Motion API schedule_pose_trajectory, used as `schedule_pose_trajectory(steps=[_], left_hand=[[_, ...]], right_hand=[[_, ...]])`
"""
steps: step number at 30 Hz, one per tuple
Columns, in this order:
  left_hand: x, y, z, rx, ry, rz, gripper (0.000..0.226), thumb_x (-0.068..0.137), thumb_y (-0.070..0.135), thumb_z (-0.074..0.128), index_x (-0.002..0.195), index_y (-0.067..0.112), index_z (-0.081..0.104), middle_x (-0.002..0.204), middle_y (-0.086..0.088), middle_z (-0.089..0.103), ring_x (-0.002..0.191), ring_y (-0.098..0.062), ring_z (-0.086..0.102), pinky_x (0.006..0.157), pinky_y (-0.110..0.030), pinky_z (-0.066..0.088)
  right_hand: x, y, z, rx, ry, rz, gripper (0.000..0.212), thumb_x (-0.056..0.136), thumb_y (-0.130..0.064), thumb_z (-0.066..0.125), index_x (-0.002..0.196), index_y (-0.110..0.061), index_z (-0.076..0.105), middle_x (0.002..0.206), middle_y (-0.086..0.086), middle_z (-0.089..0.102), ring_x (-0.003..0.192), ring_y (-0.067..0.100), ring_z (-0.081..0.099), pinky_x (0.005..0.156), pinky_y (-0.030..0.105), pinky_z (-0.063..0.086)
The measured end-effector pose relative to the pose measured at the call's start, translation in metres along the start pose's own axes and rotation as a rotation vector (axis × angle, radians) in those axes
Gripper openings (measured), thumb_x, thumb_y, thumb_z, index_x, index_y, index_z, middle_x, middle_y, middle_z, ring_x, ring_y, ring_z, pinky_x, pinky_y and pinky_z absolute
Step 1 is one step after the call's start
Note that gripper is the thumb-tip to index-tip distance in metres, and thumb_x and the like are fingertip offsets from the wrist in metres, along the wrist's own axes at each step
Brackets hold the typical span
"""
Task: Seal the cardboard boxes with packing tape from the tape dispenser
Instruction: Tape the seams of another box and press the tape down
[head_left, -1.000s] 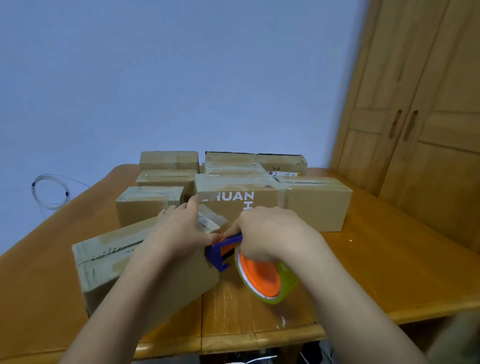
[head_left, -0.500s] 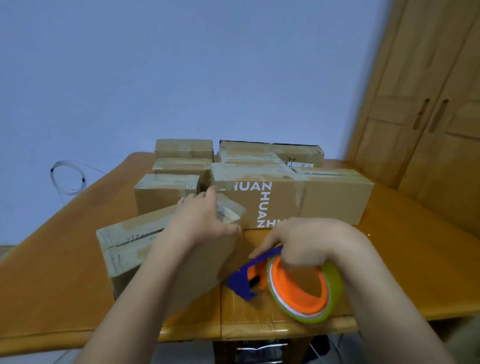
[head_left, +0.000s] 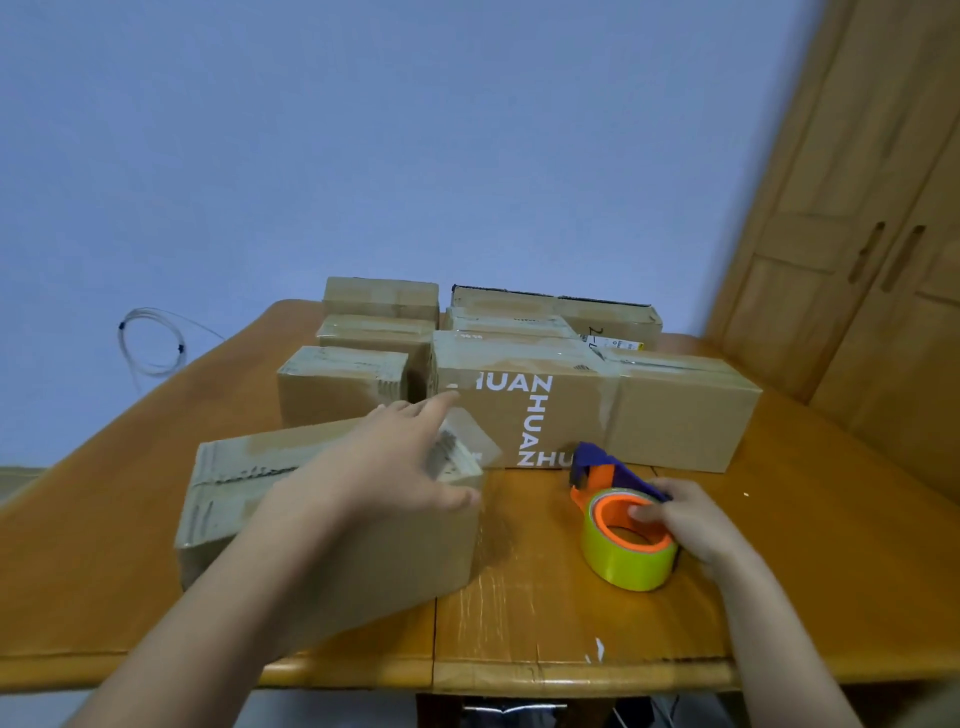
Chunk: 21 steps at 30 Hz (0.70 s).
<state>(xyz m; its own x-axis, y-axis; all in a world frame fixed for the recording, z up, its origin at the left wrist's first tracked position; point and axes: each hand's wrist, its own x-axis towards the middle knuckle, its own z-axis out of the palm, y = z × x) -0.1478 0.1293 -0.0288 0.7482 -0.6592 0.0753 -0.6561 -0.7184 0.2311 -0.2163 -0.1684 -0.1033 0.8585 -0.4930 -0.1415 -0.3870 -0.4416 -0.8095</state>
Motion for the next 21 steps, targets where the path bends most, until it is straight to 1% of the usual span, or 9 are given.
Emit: schedule_pose_trajectory(steps=[2, 4, 5, 7, 8, 10, 12, 17, 21], left_hand=[[-0.006, -0.007, -0.003, -0.024, -0.052, 0.036, 0.102, 0.08, 0.058, 0.065, 0.152, 0.031, -0.002, 0.159, 0.004, 0.019, 0.145, -0.017, 0.017, 0.116, -0.033, 0.021], [-0.008, -0.015, -0.008, -0.048, -0.115, 0.064, 0.102, 0.08, 0.053, 0.068, 0.152, 0.036, -0.002, 0.158, 0.009, 0.017, 0.143, -0.012, 0.018, 0.115, -0.03, 0.022], [-0.009, -0.02, -0.01, -0.067, -0.136, 0.077, 0.101, 0.079, 0.05, 0.07, 0.151, 0.038, 0.0, 0.155, 0.012, 0.02, 0.139, -0.009, 0.024, 0.113, -0.027, 0.025], [-0.009, -0.027, -0.012, -0.12, -0.144, 0.105, 0.101, 0.076, 0.046, 0.074, 0.151, 0.038, 0.006, 0.147, 0.016, 0.028, 0.124, 0.0, 0.033, 0.107, -0.021, 0.03], [-0.01, -0.03, -0.012, -0.153, -0.131, 0.121, 0.102, 0.073, 0.047, 0.075, 0.151, 0.037, 0.01, 0.146, 0.017, 0.03, 0.12, 0.003, 0.033, 0.105, -0.02, 0.031], [-0.01, -0.034, -0.009, -0.228, -0.108, 0.135, 0.104, 0.065, 0.051, 0.073, 0.15, 0.037, 0.014, 0.144, 0.019, 0.032, 0.121, 0.005, 0.035, 0.106, -0.02, 0.032], [-0.01, -0.036, -0.007, -0.303, -0.109, 0.13, 0.106, 0.062, 0.051, 0.073, 0.149, 0.039, 0.015, 0.141, 0.022, 0.031, 0.123, 0.007, 0.035, 0.105, -0.017, 0.031], [-0.01, -0.043, -0.008, -0.501, -0.129, 0.108, 0.102, 0.069, 0.042, 0.081, 0.148, 0.043, 0.018, 0.147, 0.024, 0.03, 0.125, 0.016, 0.033, 0.092, 0.003, 0.027], [-0.009, -0.045, -0.008, -0.547, -0.124, 0.105, 0.1, 0.063, 0.048, 0.077, 0.145, 0.048, 0.019, 0.147, 0.028, 0.029, 0.127, 0.021, 0.028, 0.095, 0.001, 0.028]], right_hand=[[0.0, -0.001, 0.002, -0.147, 0.054, -0.019, 0.032, 0.084, -0.006, 0.069, 0.116, -0.004, 0.064, 0.094, 0.006, 0.067, 0.086, 0.021, 0.062, 0.075, 0.032, 0.047], [-0.006, -0.009, 0.001, -0.383, 0.21, -0.118, 0.037, 0.085, -0.015, 0.07, 0.122, -0.01, 0.063, 0.111, 0.009, 0.066, 0.102, 0.026, 0.06, 0.081, 0.031, 0.045], [-0.011, -0.017, 0.003, -0.416, 0.322, -0.215, 0.038, 0.086, -0.016, 0.07, 0.123, -0.011, 0.062, 0.118, 0.01, 0.064, 0.109, 0.027, 0.058, 0.085, 0.031, 0.044], [-0.026, -0.034, 0.014, -0.281, 0.471, -0.483, 0.032, 0.087, -0.011, 0.067, 0.119, -0.011, 0.064, 0.117, 0.005, 0.063, 0.111, 0.023, 0.057, 0.088, 0.027, 0.04], [-0.033, -0.043, 0.024, -0.161, 0.467, -0.605, 0.029, 0.088, -0.007, 0.064, 0.116, -0.015, 0.065, 0.113, -0.001, 0.063, 0.108, 0.016, 0.057, 0.088, 0.023, 0.041], [-0.045, -0.058, 0.054, 0.045, 0.335, -0.777, 0.035, 0.089, -0.001, 0.059, 0.114, -0.025, 0.064, 0.113, -0.015, 0.061, 0.107, 0.0, 0.055, 0.091, 0.014, 0.041], [-0.05, -0.062, 0.087, 0.132, 0.224, -0.898, 0.045, 0.086, 0.002, 0.051, 0.117, -0.029, 0.062, 0.12, -0.016, 0.059, 0.116, -0.004, 0.05, 0.098, 0.01, 0.035], [-0.045, -0.059, 0.141, 0.21, 0.217, -1.077, 0.063, 0.074, 0.007, 0.044, 0.129, -0.02, 0.057, 0.135, -0.007, 0.053, 0.131, 0.015, 0.042, 0.109, 0.023, 0.03], [-0.039, -0.054, 0.148, 0.232, 0.299, -1.128, 0.058, 0.076, -0.004, 0.038, 0.128, -0.023, 0.056, 0.138, -0.01, 0.052, 0.133, 0.019, 0.038, 0.112, 0.024, 0.026]])
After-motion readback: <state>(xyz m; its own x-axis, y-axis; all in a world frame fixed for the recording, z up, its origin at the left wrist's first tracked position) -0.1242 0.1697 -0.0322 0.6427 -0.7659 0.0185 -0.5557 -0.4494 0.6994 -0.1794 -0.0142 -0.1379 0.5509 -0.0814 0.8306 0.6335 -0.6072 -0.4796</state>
